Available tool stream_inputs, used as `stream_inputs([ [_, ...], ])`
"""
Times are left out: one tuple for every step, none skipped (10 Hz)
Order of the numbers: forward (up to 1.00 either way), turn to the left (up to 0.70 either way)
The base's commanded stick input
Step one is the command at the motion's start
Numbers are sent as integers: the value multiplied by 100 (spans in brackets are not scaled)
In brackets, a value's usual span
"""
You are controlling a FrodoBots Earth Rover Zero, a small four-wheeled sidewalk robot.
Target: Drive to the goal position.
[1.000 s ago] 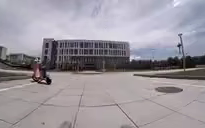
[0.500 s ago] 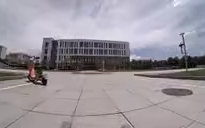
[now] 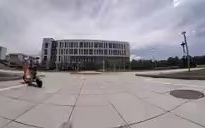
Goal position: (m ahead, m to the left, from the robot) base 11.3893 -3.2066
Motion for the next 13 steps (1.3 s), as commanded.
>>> stream_inputs([
  [70,0],
  [70,0],
  [70,0],
  [70,0],
  [70,0],
  [70,0],
  [70,0],
  [70,0],
  [70,0],
  [70,0],
  [70,0],
  [70,0],
  [70,0],
])
